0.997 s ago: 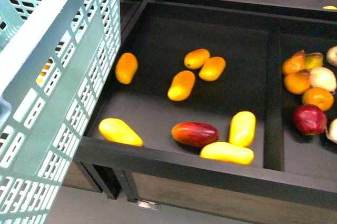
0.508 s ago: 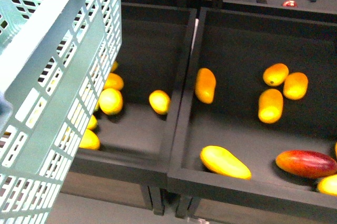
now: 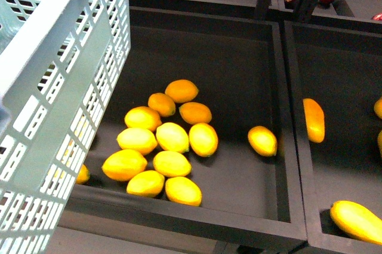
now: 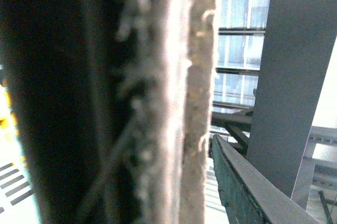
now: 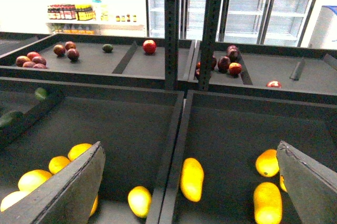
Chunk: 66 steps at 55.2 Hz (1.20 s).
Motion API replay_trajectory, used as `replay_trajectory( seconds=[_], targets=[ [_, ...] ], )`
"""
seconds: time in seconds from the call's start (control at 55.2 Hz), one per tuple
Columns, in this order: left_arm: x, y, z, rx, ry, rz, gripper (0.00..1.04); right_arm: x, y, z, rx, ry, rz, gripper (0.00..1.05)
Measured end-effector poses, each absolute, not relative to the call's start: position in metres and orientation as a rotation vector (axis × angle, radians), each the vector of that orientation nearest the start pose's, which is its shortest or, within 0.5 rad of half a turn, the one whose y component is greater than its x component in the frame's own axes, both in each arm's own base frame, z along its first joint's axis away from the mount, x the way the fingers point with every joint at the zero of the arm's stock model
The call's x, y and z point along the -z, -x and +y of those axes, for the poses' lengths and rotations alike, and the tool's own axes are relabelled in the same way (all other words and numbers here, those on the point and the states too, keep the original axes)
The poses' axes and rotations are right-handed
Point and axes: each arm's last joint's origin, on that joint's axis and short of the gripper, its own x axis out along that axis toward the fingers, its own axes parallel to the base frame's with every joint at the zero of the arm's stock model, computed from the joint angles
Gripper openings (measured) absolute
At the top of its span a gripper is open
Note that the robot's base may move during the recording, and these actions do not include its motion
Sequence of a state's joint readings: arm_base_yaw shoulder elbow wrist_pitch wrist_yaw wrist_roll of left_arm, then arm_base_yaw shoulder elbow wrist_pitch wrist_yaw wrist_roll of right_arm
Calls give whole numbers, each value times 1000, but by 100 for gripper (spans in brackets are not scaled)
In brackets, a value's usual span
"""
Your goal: Pick mango and avocado into basket
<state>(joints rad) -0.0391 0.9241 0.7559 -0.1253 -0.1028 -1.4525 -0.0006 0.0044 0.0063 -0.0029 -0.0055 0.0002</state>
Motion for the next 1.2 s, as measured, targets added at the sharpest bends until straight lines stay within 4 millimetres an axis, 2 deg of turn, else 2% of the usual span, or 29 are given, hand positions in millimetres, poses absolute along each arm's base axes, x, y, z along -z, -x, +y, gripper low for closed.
replay_trajectory(
  seconds=[0.199, 0.272, 0.344, 0.471, 0.562, 0.725, 0.798, 0.852, 0.925, 1.052, 1.197],
  targets=[
    [-305, -204, -5, -263, 1409, 188, 28, -165, -98, 0, -4, 0, 1, 97],
    [-306, -209, -6, -389, 1335, 288, 28, -165, -98, 0, -1, 0, 1, 97],
    [-310, -222, -7, -473, 1197, 425, 28, -165, -98, 0, -2, 0, 1, 97],
    [-316, -257, -10, -435, 1081, 472, 28, -165, -98, 0, 0, 0, 1, 97],
    [-322, -300, -27, -336, 1049, 507, 28, -165, -98, 0, -1, 0, 1, 97],
    [-324, -339, -60, -163, 1062, 598, 28, -165, -98, 0, -1, 0, 1, 97],
    [-321, -355, -86, -66, 1055, 667, 28, -165, -98, 0, -1, 0, 1, 97],
    [-318, -361, -107, 3, 1052, 722, 23, -165, -98, 0, -1, 0, 1, 97],
    [-318, -364, -126, 73, 1012, 755, 11, -165, -98, 0, -1, 0, 1, 97],
    [-321, -362, -139, 130, 1014, 776, 8, -165, -98, 0, 0, 0, 1, 97],
    [-320, -359, -145, 146, 965, 786, 7, -165, -98, 0, -1, 0, 1, 97]
  ],
)
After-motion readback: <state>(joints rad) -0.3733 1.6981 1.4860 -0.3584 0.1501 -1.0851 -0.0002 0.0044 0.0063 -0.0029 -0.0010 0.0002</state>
